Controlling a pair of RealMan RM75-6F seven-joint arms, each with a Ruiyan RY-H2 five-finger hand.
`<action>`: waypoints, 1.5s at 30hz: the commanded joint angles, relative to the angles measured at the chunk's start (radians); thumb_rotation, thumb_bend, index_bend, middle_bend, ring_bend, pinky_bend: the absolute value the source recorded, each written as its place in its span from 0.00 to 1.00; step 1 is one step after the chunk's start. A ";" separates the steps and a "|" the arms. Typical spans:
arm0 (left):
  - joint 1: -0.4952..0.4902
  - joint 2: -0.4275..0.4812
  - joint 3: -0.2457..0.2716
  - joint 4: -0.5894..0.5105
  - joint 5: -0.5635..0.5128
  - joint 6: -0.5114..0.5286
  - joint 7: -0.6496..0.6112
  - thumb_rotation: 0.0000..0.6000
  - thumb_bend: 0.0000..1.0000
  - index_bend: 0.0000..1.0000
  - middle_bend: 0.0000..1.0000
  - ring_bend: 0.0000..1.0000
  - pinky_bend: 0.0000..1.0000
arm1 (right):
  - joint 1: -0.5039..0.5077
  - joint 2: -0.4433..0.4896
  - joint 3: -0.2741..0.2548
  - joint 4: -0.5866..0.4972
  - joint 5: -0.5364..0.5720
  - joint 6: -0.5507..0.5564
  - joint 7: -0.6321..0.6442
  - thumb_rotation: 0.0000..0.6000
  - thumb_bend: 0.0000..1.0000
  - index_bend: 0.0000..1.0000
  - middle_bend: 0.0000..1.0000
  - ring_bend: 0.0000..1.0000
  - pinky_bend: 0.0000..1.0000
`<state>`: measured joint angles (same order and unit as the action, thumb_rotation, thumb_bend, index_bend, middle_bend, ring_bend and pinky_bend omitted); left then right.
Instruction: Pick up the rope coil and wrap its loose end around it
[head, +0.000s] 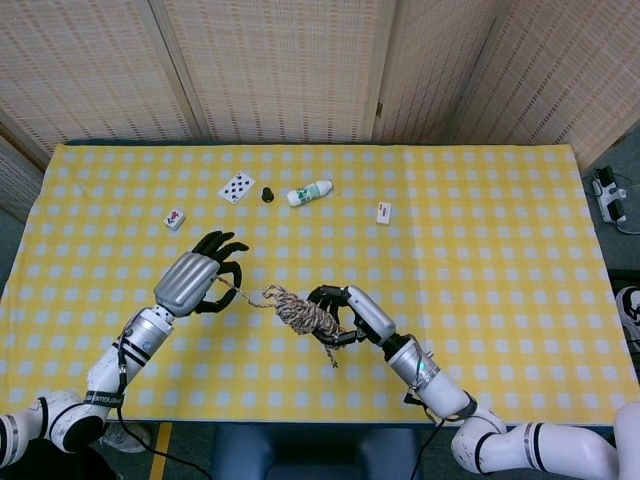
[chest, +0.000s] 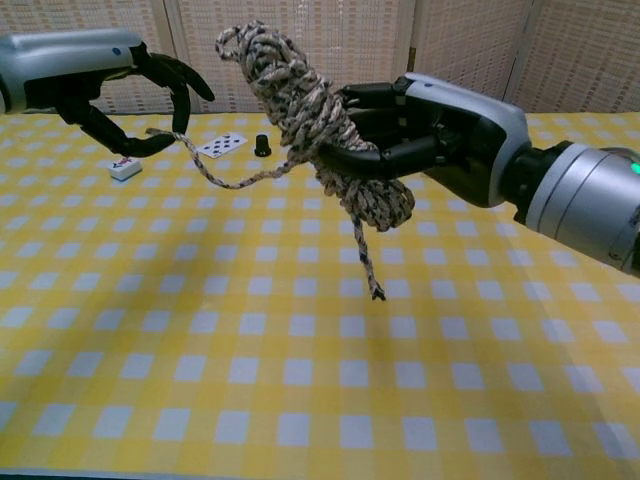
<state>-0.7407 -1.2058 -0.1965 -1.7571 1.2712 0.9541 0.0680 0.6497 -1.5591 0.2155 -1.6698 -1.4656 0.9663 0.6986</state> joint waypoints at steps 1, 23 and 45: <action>-0.036 -0.001 -0.014 -0.004 -0.028 -0.027 0.062 1.00 0.54 0.59 0.20 0.05 0.00 | 0.035 0.017 -0.018 -0.039 0.035 -0.059 -0.089 1.00 0.72 0.78 0.62 0.67 0.67; -0.110 -0.096 0.005 0.008 0.042 0.074 0.410 1.00 0.54 0.58 0.19 0.04 0.00 | 0.147 -0.036 0.014 -0.071 0.370 -0.219 -0.374 1.00 0.72 0.79 0.63 0.68 0.68; -0.044 -0.171 0.050 -0.080 0.139 0.213 0.466 1.00 0.54 0.58 0.18 0.00 0.00 | 0.183 -0.152 0.130 -0.008 0.722 -0.189 -0.374 1.00 0.72 0.79 0.63 0.69 0.69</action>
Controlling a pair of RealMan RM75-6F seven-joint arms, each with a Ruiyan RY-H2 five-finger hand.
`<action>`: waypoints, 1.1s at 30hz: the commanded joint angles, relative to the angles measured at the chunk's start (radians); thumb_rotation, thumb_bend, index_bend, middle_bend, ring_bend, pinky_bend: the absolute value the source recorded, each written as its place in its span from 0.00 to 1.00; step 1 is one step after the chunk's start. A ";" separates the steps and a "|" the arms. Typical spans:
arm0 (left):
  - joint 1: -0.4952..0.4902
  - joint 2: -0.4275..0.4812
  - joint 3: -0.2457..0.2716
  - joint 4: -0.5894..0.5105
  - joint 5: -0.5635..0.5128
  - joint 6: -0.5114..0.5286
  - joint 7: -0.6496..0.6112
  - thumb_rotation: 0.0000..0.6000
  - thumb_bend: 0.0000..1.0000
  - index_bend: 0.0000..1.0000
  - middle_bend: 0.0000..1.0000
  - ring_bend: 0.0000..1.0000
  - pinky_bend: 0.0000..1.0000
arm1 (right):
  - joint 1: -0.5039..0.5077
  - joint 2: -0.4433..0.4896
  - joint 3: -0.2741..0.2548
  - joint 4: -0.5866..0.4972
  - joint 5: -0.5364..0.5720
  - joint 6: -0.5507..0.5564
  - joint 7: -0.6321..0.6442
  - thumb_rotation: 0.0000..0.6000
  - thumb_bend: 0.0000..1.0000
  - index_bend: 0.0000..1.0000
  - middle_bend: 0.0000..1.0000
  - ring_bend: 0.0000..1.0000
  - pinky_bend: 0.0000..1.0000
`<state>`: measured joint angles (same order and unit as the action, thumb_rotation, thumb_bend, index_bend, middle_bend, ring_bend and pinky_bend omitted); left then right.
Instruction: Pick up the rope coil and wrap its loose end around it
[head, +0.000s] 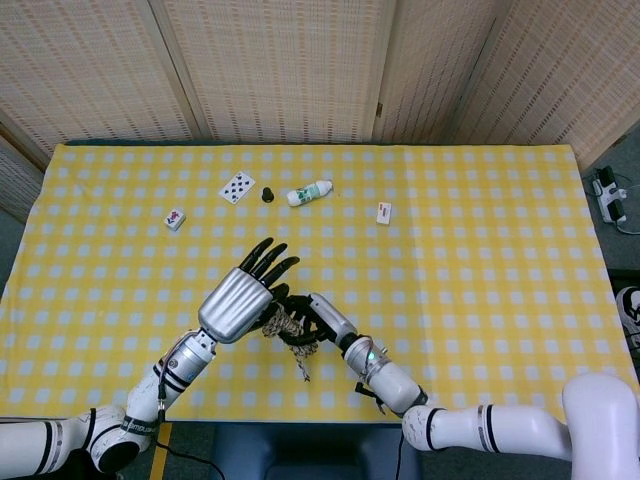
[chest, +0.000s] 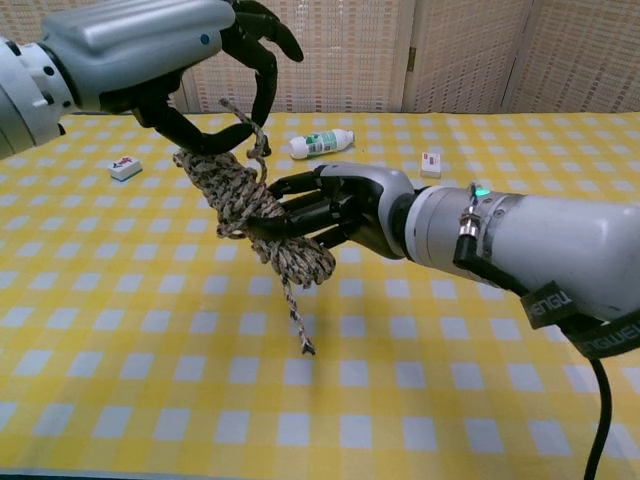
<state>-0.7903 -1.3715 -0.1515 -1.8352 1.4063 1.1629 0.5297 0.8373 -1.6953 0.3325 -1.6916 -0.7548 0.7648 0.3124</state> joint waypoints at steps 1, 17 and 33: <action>0.008 -0.011 0.008 -0.002 0.008 0.008 0.005 1.00 0.54 0.58 0.18 0.00 0.00 | -0.007 -0.027 0.021 0.020 0.015 0.023 0.018 1.00 0.72 0.79 0.63 0.69 0.69; 0.090 -0.042 0.034 0.052 0.099 0.117 -0.110 1.00 0.54 0.59 0.17 0.00 0.00 | -0.109 -0.115 0.114 0.054 -0.060 0.134 0.174 1.00 0.72 0.79 0.63 0.69 0.70; 0.153 0.012 0.017 0.014 0.012 0.089 -0.351 1.00 0.54 0.59 0.17 0.00 0.00 | -0.202 -0.089 0.084 0.058 -0.335 0.178 0.302 1.00 0.73 0.80 0.64 0.69 0.70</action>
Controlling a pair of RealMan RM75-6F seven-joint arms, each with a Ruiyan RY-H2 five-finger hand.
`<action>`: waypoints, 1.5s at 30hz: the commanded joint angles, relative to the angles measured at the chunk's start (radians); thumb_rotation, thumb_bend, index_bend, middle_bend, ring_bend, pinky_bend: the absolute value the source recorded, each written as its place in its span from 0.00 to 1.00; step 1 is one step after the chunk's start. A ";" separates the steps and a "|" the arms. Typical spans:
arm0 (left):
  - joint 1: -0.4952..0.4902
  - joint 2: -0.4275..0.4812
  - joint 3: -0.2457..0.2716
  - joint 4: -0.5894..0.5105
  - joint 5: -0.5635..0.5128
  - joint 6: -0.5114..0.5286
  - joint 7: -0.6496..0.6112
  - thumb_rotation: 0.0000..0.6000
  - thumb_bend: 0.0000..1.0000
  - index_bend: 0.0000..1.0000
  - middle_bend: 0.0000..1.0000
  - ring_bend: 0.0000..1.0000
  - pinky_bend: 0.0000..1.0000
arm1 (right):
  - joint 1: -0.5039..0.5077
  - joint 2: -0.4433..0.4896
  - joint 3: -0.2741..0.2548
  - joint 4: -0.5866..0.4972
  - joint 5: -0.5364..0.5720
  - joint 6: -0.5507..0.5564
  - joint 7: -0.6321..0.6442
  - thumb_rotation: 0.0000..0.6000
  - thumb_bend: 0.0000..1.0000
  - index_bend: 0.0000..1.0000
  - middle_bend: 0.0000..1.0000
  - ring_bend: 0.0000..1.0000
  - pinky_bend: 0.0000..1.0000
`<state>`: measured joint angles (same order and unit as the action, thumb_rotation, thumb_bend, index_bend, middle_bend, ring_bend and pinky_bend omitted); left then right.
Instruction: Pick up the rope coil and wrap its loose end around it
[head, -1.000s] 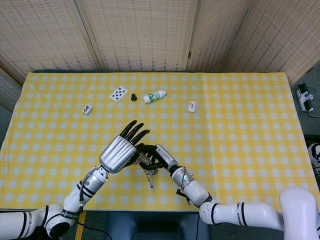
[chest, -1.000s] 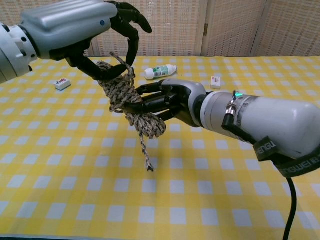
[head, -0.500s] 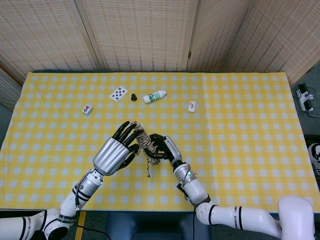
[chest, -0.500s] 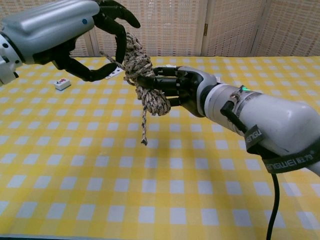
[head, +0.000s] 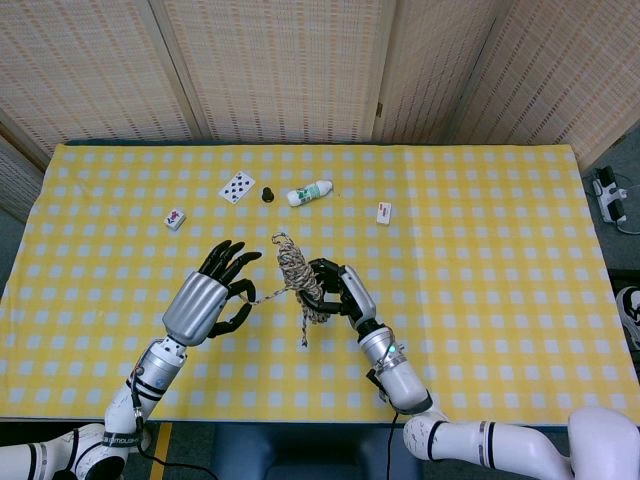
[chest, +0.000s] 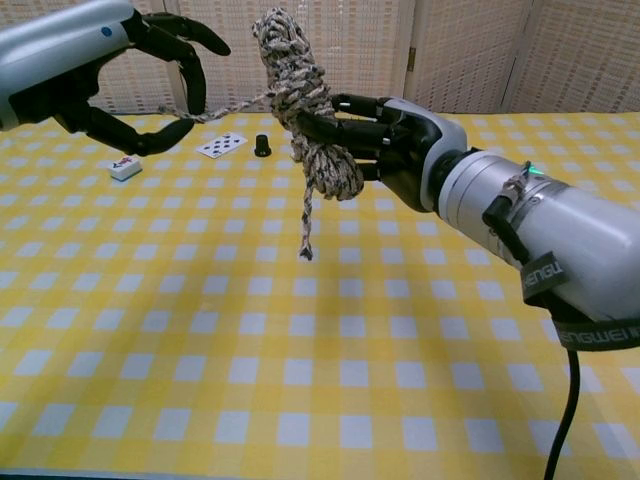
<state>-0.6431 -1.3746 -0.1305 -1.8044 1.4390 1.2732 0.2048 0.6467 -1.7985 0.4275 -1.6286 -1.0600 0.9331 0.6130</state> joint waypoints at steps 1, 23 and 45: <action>0.007 0.019 -0.005 -0.021 -0.027 -0.029 -0.037 1.00 0.54 0.59 0.17 0.00 0.00 | -0.013 0.021 -0.015 -0.009 -0.040 0.012 -0.005 1.00 0.73 0.80 0.64 0.69 0.70; -0.011 0.005 0.013 -0.040 -0.089 -0.152 0.011 1.00 0.42 0.45 0.16 0.00 0.00 | 0.015 0.083 -0.061 -0.012 -0.123 0.156 -0.412 1.00 0.73 0.80 0.64 0.69 0.70; 0.103 0.037 0.011 0.185 -0.107 0.020 0.068 1.00 0.41 0.41 0.16 0.03 0.00 | -0.052 0.326 -0.130 -0.053 -0.237 0.162 -0.364 1.00 0.73 0.80 0.64 0.69 0.70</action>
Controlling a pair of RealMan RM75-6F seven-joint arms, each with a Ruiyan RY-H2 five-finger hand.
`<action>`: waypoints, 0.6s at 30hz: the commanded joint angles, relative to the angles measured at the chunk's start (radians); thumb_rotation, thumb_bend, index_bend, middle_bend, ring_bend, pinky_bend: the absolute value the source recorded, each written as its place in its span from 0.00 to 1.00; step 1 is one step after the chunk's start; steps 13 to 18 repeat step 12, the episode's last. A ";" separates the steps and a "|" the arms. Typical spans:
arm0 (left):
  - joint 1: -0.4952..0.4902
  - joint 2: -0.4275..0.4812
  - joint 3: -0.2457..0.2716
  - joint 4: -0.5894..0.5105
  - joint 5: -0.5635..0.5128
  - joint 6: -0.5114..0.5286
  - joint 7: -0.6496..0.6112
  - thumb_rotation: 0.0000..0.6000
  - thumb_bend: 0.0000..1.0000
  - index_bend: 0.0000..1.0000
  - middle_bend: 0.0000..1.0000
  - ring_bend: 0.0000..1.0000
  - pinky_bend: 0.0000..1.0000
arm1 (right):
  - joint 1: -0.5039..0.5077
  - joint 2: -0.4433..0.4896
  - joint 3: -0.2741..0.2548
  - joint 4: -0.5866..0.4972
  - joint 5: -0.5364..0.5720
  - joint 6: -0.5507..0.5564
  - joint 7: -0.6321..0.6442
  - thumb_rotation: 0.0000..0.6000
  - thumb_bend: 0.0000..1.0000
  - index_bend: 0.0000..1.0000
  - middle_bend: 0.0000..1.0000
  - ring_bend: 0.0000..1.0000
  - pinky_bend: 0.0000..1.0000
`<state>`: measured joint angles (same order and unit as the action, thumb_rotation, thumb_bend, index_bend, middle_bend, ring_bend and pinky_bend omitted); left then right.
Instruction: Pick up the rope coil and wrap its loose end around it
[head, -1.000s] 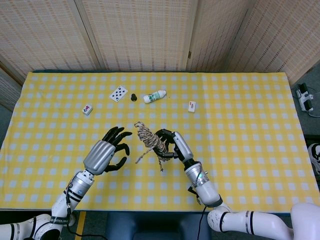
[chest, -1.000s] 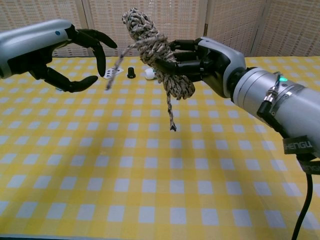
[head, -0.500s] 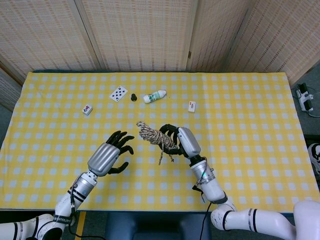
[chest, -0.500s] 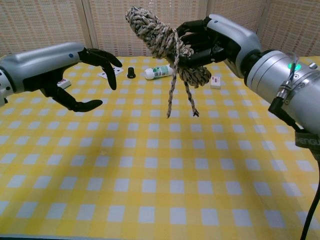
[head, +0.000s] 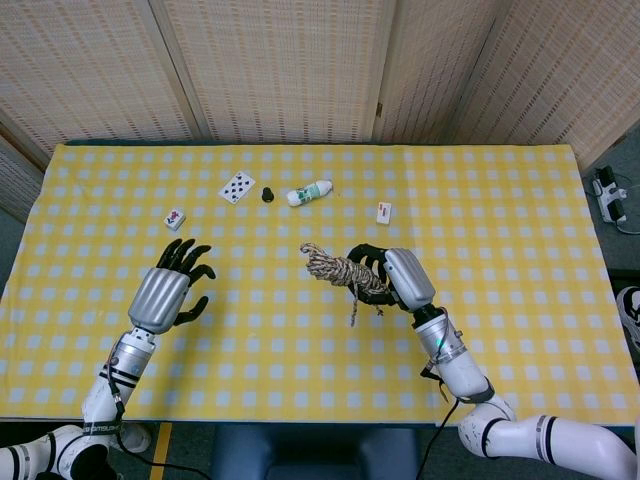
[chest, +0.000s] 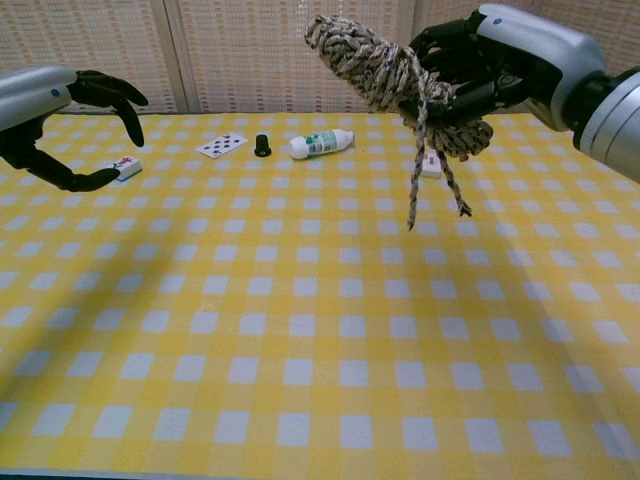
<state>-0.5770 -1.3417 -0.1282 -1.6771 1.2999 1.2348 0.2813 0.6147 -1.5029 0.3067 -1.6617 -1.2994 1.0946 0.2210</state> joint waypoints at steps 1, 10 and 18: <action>0.048 0.006 0.011 0.072 0.040 0.075 -0.013 1.00 0.41 0.41 0.16 0.03 0.00 | -0.025 0.037 -0.012 -0.017 -0.004 0.008 0.029 1.00 0.73 0.80 0.64 0.69 0.70; 0.170 0.064 0.066 0.157 0.099 0.209 -0.002 1.00 0.41 0.34 0.16 0.03 0.00 | -0.055 0.100 -0.036 -0.042 -0.022 0.023 0.050 1.00 0.73 0.80 0.64 0.69 0.70; 0.205 0.083 0.078 0.146 0.089 0.225 -0.030 1.00 0.41 0.32 0.16 0.03 0.00 | -0.059 0.112 -0.039 -0.050 -0.025 0.024 0.051 1.00 0.73 0.80 0.64 0.69 0.70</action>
